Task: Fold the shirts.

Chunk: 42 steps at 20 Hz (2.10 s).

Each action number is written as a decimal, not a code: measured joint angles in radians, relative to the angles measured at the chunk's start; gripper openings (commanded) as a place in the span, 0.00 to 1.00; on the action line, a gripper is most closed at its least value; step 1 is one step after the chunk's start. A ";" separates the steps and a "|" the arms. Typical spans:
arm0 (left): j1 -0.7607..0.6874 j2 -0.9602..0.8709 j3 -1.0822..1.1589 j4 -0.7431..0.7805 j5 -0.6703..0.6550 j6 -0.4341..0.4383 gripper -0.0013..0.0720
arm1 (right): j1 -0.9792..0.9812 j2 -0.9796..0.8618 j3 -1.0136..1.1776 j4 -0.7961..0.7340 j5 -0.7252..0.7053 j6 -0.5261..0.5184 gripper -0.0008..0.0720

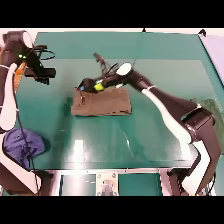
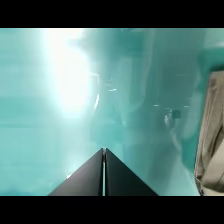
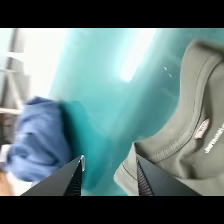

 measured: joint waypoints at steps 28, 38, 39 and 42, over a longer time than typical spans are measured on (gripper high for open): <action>0.059 0.002 0.000 -0.089 -0.017 -0.001 0.05 | -0.503 0.271 -0.270 -0.177 0.151 0.088 0.04; 0.059 0.002 0.000 -0.100 -0.018 -0.001 0.05 | -1.129 0.473 -0.188 -0.262 0.293 0.138 0.04; 0.059 0.002 0.000 -0.100 -0.019 -0.001 0.05 | -1.190 0.477 -0.185 -0.262 0.303 0.130 0.04; 0.059 0.002 0.000 -0.100 -0.022 -0.001 0.05 | -1.341 0.483 -0.170 -0.270 0.317 0.108 0.04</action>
